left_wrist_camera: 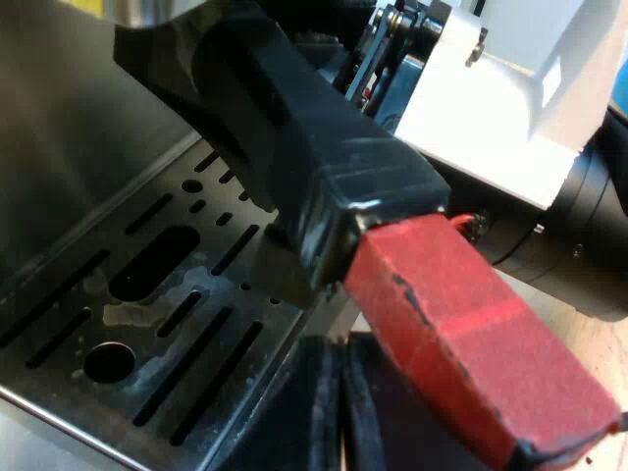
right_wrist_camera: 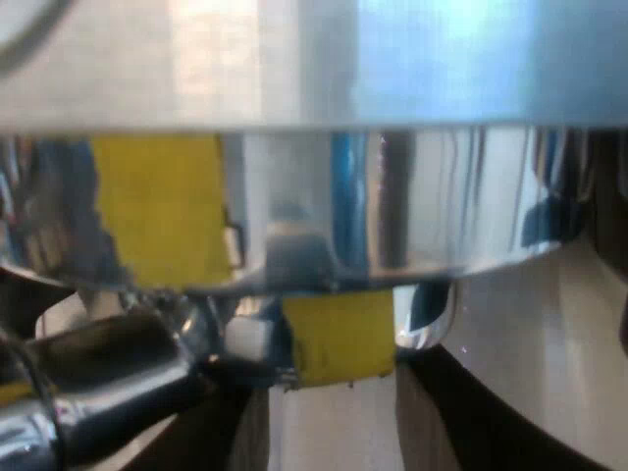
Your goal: Put the handle in the coffee machine
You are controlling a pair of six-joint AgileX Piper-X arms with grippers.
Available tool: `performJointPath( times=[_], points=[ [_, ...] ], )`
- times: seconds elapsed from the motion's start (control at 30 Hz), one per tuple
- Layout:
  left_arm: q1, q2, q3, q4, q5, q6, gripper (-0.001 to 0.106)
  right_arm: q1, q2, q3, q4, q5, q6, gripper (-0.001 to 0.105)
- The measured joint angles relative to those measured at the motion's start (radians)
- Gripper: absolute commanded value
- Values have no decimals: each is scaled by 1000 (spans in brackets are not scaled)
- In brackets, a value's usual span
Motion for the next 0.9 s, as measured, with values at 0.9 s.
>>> performJointPath(
  times=[0.9],
  points=[
    [0,0,0,0,0,4,1,-1,-2,-10,111,33,19,60]
  ],
)
